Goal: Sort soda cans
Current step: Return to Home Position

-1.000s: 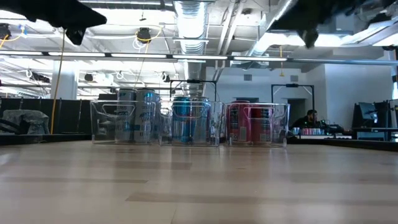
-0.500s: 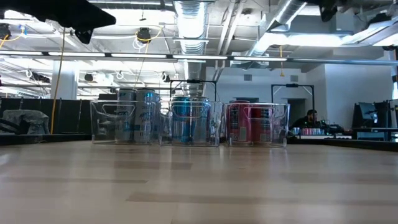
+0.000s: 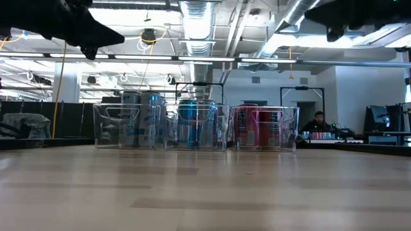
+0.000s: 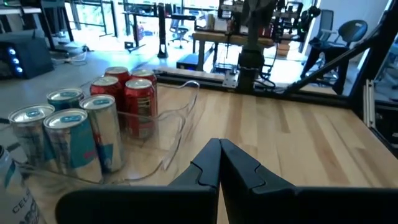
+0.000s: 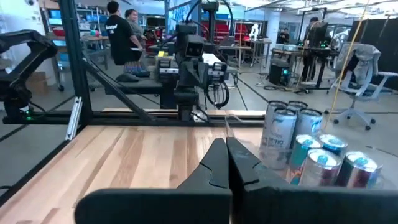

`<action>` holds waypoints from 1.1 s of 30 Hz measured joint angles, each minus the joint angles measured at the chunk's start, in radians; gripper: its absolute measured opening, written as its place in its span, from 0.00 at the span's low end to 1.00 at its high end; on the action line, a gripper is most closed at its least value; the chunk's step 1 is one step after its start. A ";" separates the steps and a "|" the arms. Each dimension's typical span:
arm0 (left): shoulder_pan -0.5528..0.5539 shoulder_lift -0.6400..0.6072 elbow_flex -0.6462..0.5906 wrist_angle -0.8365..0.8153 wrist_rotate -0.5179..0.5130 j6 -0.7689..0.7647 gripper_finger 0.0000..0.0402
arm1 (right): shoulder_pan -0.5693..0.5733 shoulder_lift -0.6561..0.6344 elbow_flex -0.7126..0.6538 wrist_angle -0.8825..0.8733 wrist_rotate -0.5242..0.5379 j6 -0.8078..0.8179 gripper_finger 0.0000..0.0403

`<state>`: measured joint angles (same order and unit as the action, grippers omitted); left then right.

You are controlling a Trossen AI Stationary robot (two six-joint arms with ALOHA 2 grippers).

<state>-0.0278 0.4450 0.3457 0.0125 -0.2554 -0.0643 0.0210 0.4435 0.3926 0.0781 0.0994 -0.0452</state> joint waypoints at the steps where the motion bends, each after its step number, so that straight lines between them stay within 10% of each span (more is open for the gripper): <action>1: 0.009 0.000 -0.009 0.012 0.012 0.000 0.00 | -0.011 0.000 -0.017 0.017 -0.013 0.011 0.00; 25: 0.115 -0.002 -0.282 0.420 0.155 0.015 0.00 | -0.041 -0.014 -0.273 0.326 -0.031 0.091 0.00; 33: 0.115 -0.101 -0.291 0.284 0.151 -0.027 0.00 | -0.041 -0.014 -0.273 0.326 -0.031 0.090 0.00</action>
<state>0.0872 0.3436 0.0551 0.2961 -0.1043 -0.0917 -0.0204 0.4294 0.1196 0.4042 0.0689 0.0444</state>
